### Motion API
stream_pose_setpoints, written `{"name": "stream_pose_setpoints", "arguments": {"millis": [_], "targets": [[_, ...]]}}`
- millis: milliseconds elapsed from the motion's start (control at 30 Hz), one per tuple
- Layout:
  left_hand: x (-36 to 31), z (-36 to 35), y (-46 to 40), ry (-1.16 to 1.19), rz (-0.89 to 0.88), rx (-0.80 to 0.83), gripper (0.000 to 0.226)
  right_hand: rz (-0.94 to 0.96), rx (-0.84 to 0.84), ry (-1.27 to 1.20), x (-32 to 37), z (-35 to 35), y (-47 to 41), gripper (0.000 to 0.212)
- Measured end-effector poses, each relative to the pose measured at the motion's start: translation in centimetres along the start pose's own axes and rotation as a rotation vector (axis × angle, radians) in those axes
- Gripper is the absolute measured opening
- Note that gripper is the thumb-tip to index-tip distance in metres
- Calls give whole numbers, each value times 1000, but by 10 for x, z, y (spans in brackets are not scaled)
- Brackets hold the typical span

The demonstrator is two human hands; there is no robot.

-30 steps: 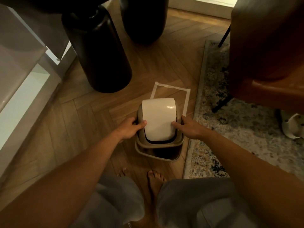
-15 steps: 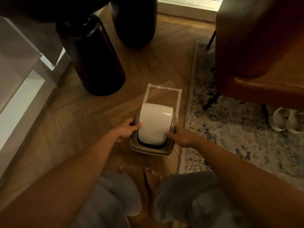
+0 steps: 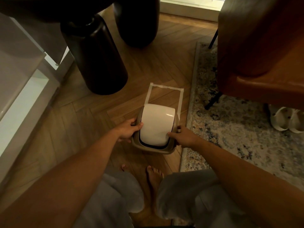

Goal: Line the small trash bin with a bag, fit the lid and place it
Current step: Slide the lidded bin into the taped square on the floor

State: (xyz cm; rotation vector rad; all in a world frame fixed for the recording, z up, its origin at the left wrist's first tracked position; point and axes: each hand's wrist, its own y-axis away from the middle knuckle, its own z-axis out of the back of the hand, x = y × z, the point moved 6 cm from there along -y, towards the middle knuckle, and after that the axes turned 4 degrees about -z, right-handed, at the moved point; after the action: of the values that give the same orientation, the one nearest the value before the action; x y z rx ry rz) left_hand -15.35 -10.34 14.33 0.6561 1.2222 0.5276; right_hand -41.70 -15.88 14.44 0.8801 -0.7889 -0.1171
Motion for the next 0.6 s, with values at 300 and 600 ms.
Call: {"name": "stream_pose_setpoints", "arguments": {"millis": [300,600], "targets": [[5,-3,2,-50,-30,1,68,37,20,13,-1,-2,1,74],[7,-3,1,-68,-50,8,68,119,48,80,4,-6,0,53]]}}
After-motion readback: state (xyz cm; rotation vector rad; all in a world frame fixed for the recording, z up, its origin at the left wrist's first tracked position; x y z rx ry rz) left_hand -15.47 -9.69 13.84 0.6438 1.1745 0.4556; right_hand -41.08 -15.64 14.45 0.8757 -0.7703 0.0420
